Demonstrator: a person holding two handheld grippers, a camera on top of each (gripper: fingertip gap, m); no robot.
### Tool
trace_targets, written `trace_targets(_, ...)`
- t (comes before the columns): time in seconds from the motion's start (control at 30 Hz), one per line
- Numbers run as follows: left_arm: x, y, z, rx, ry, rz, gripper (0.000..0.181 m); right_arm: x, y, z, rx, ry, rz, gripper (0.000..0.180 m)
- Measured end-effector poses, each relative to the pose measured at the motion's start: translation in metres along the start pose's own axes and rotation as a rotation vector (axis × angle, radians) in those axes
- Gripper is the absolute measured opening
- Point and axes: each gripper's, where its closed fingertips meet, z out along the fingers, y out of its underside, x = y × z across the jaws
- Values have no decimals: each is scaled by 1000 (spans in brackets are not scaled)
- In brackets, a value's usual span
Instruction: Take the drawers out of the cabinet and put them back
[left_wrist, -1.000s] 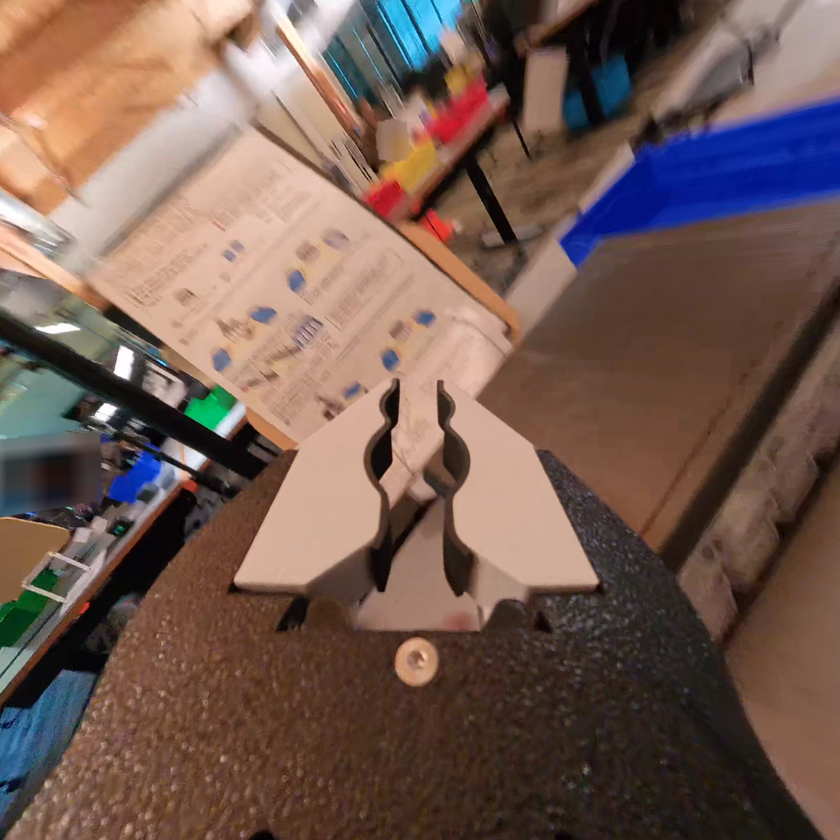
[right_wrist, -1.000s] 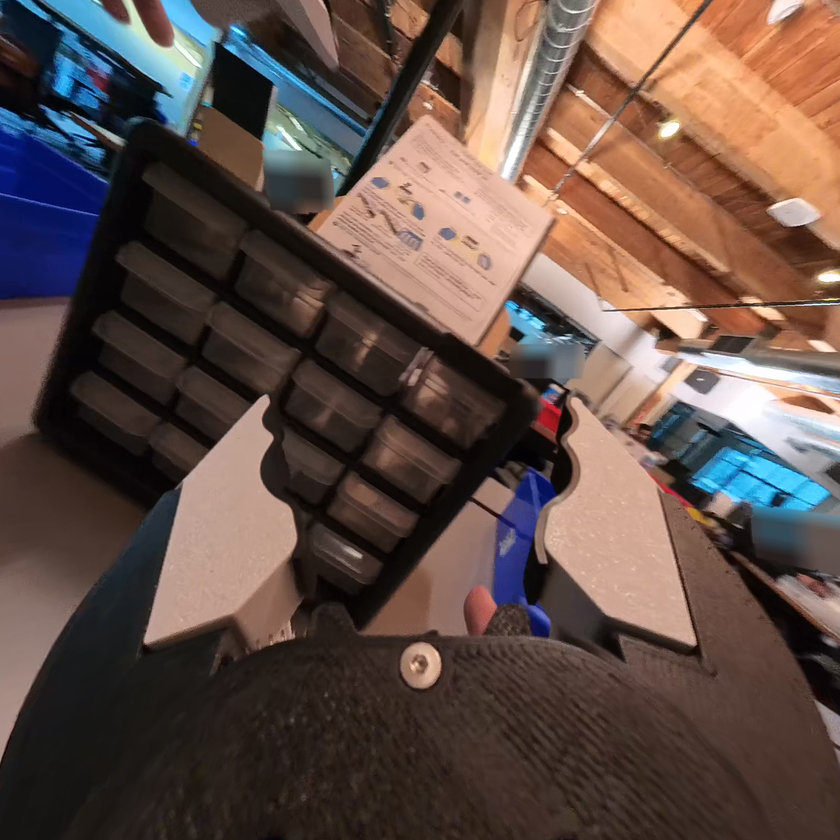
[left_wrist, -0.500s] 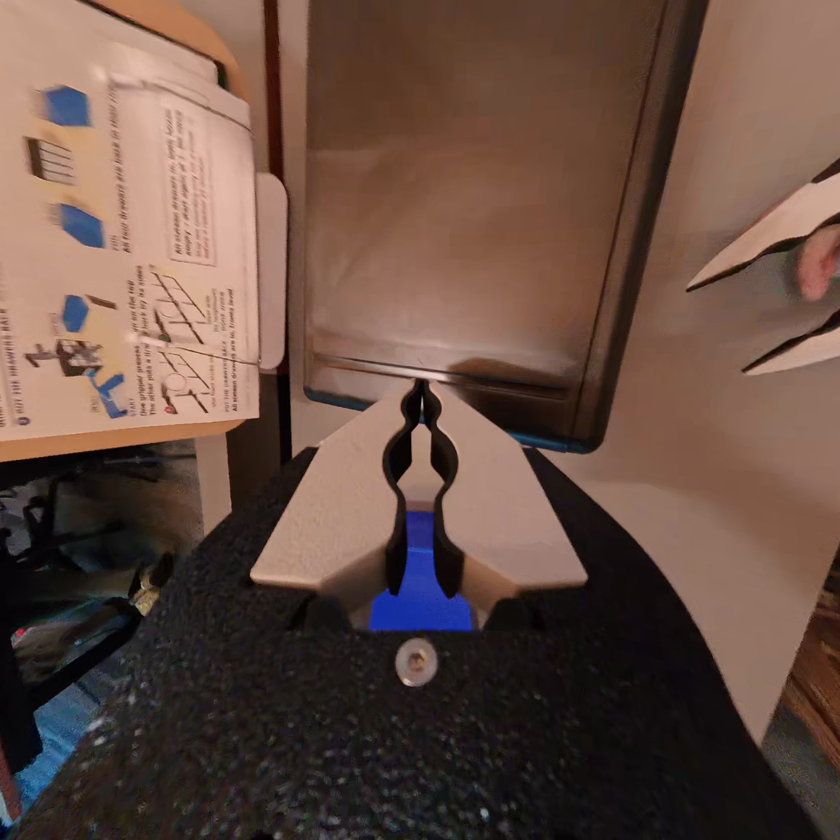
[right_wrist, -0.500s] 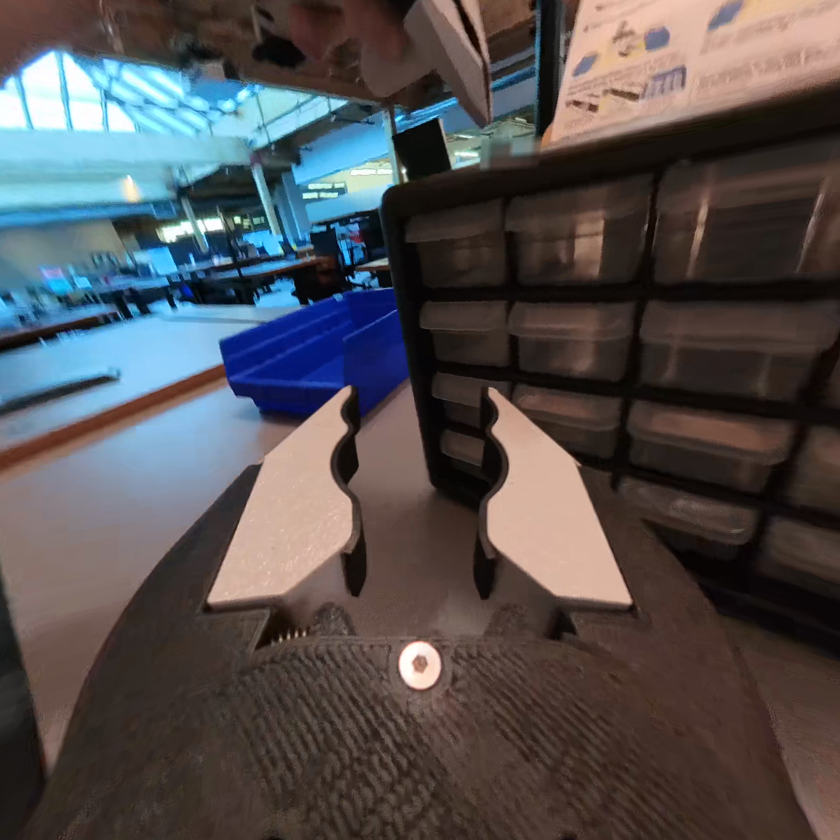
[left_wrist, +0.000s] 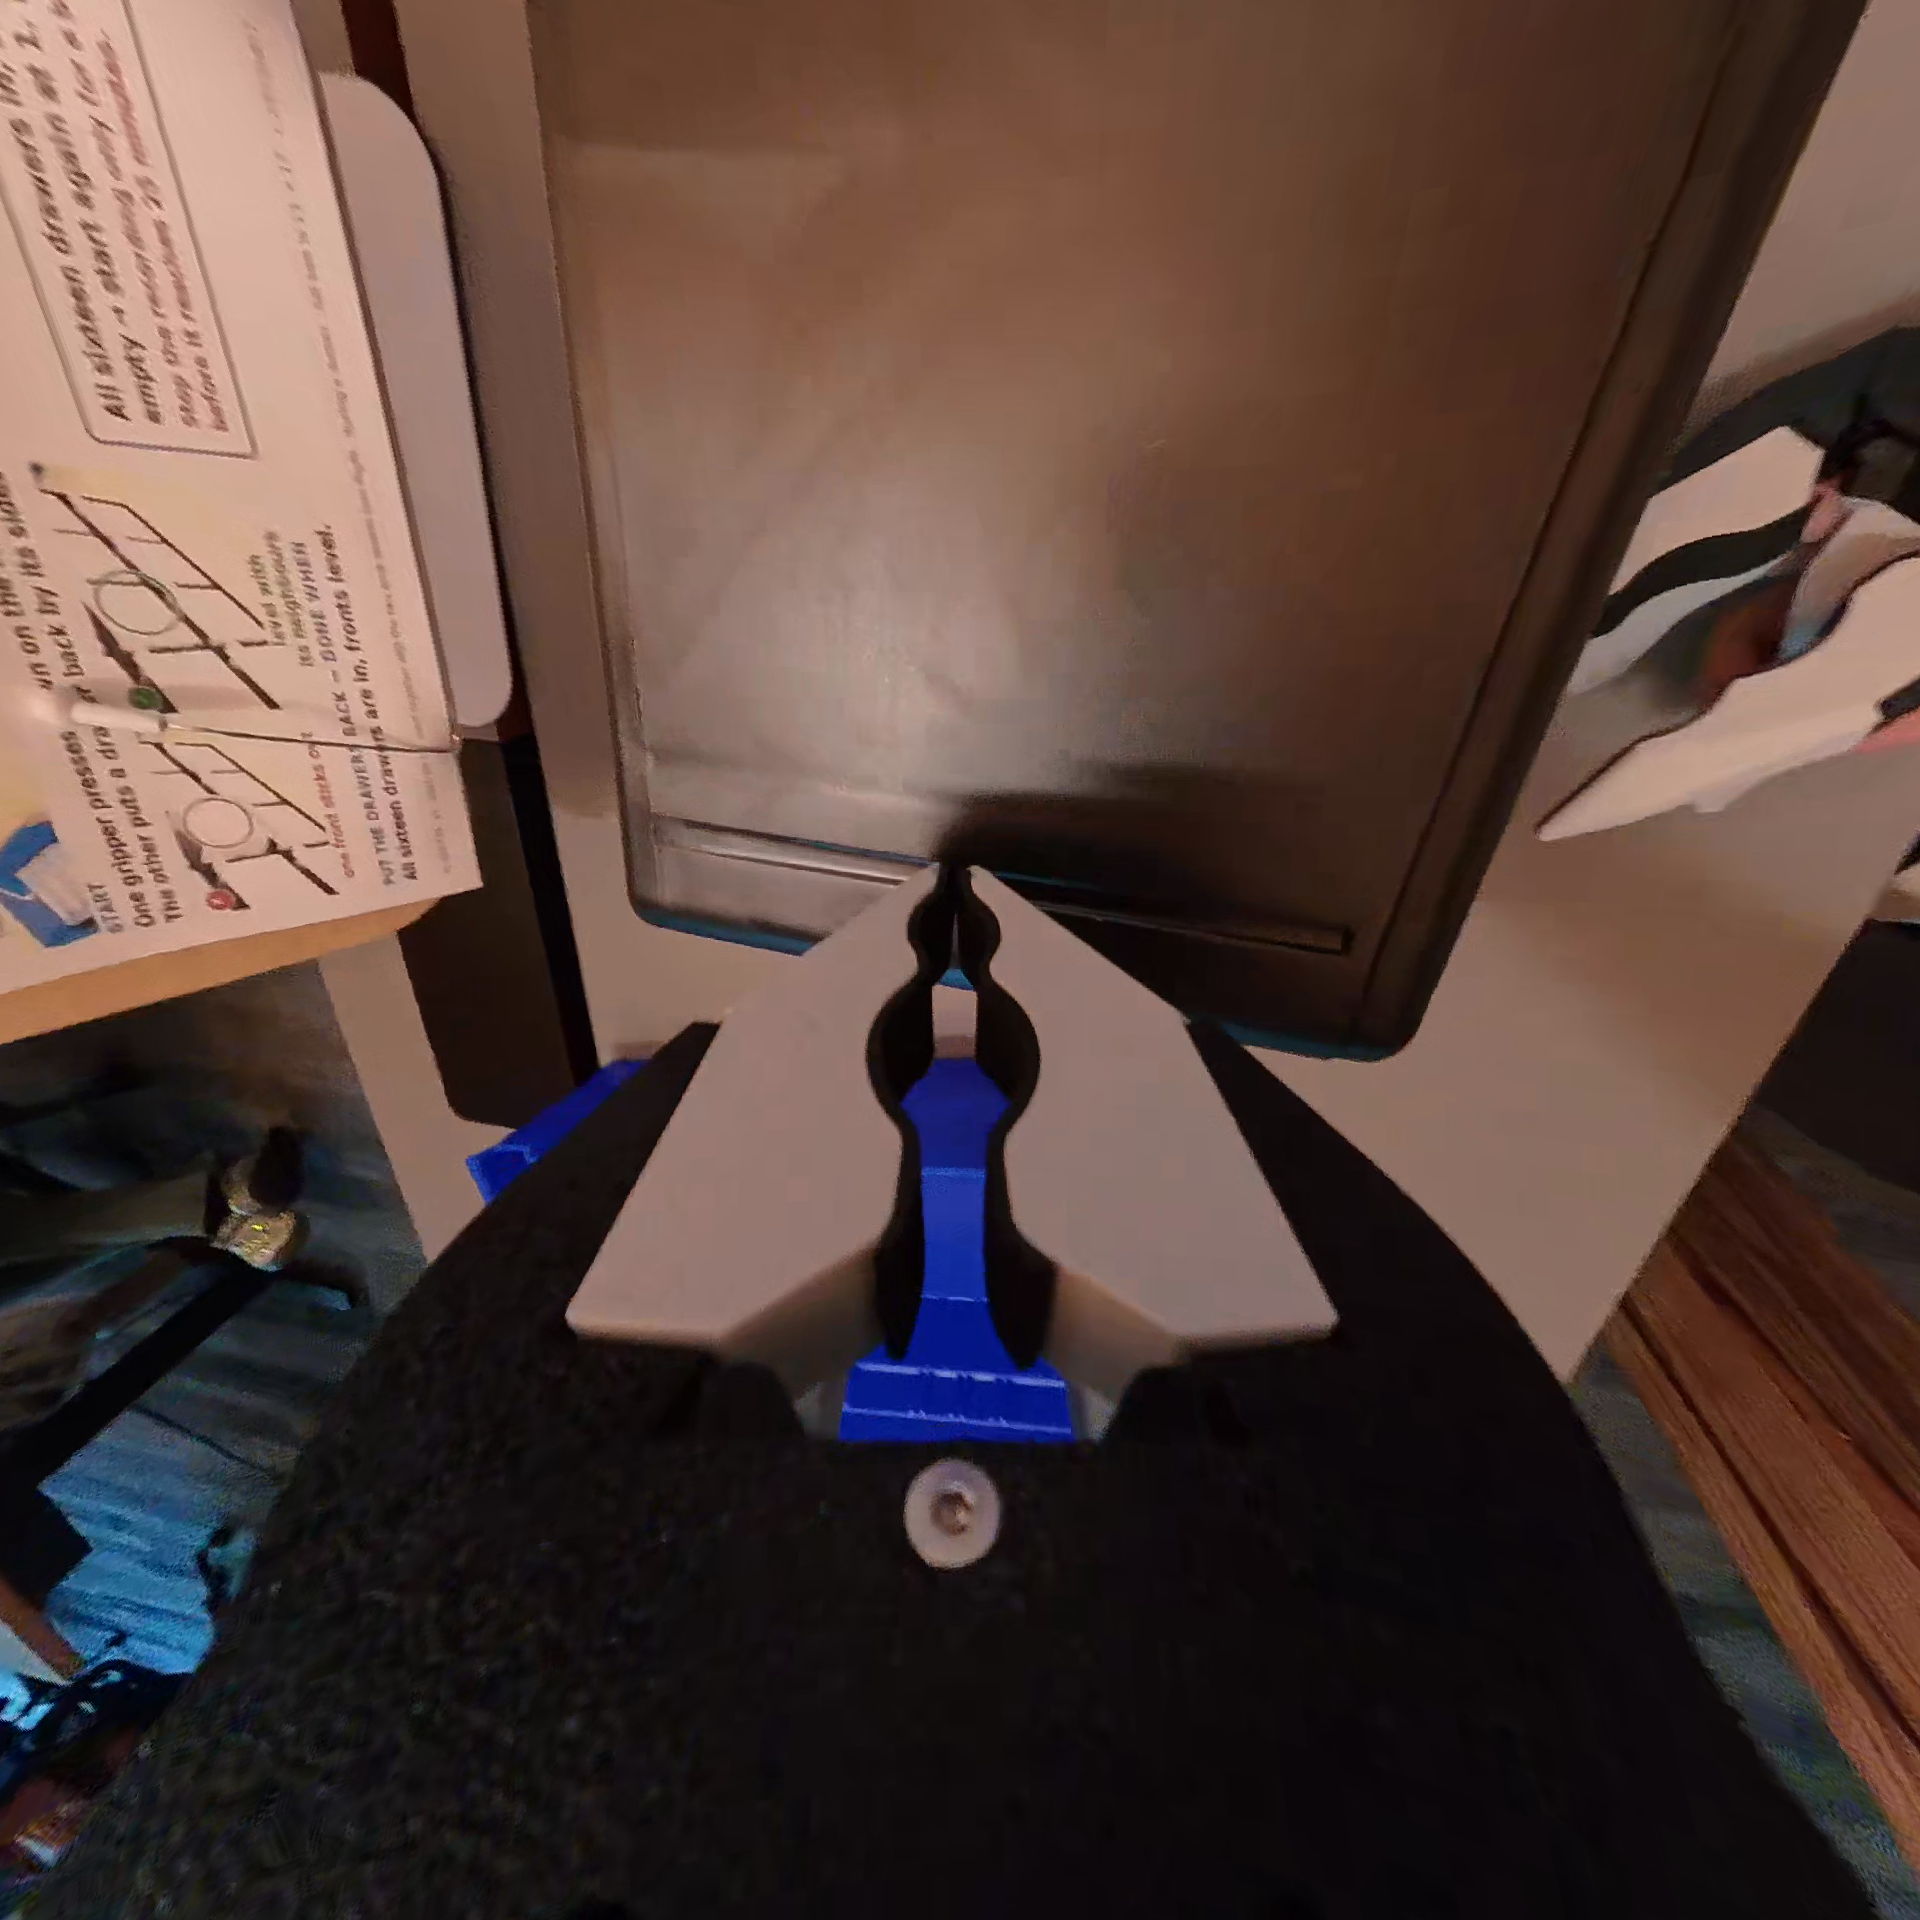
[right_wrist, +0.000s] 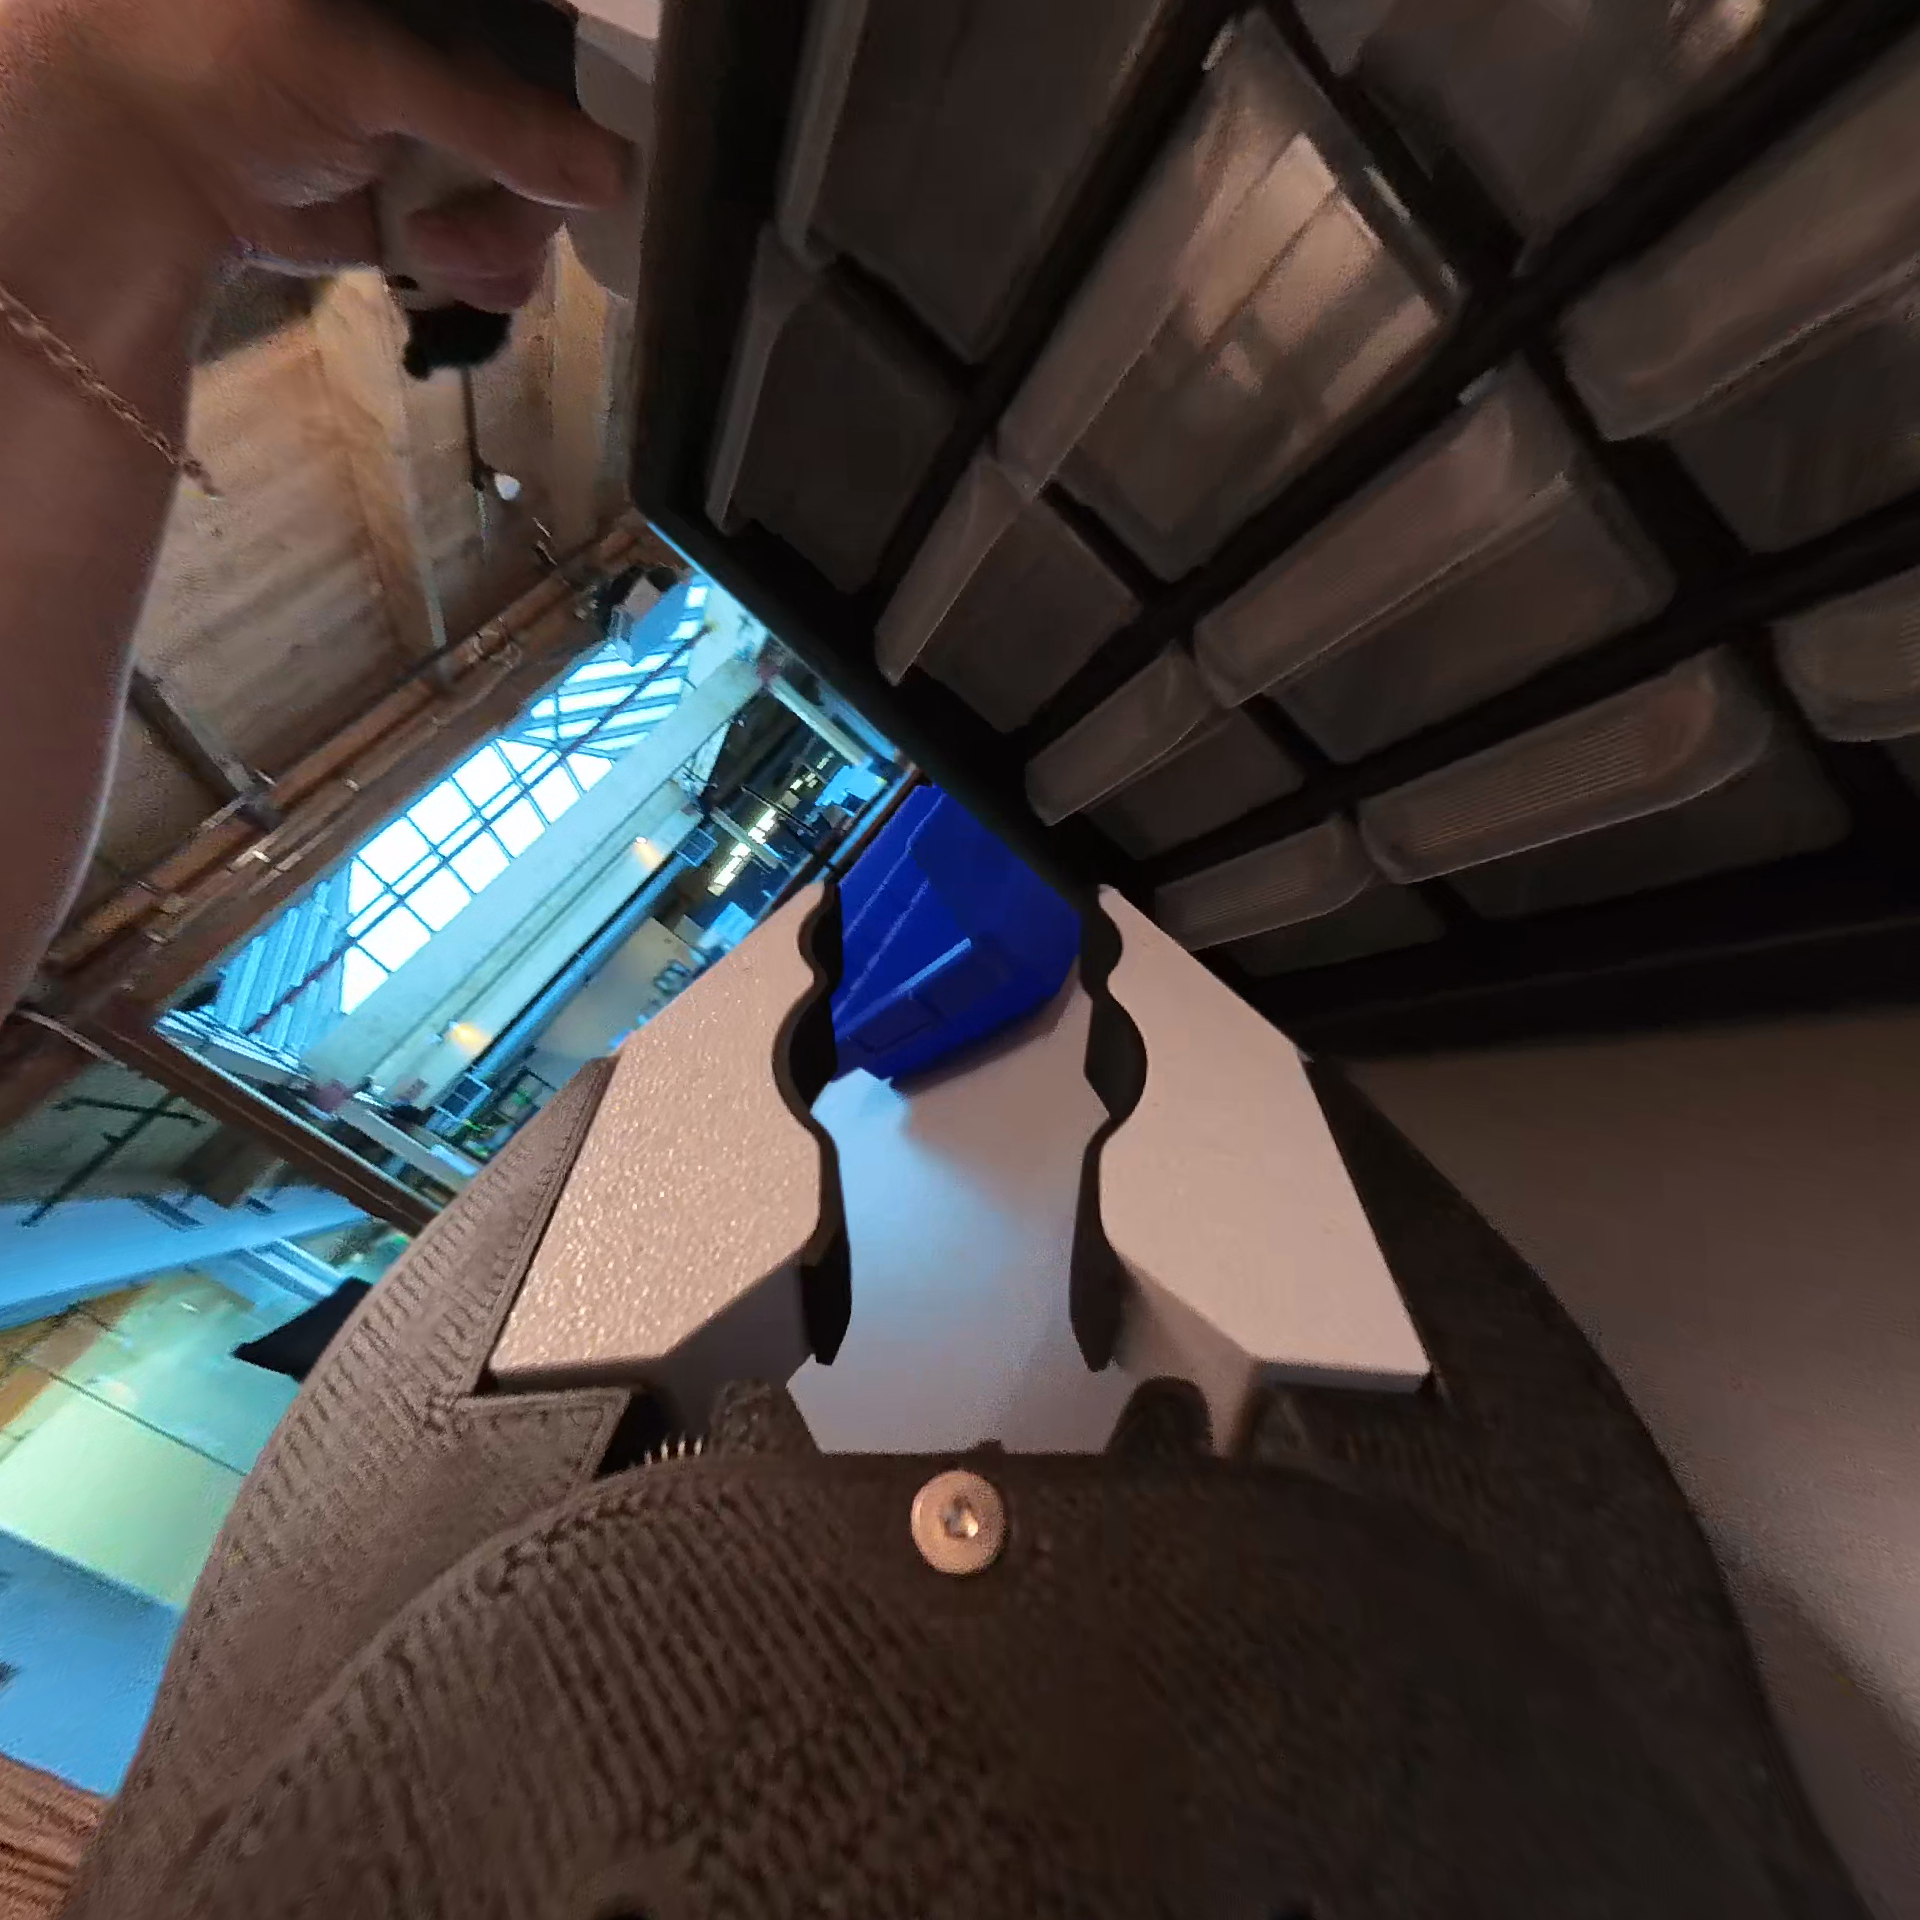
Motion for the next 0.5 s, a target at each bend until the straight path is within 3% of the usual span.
trace_targets(0.03,0,0,0,-14,22,-16,0,0,-1,2,8,-9,18,41)
trace_targets(0.23,0,0,0,-30,135,-87,0,8,-11,6,61,-19,139,38)
trace_targets(0.5,1,1,0,-129,130,-84,0,22,-14,16,98,-23,256,39)
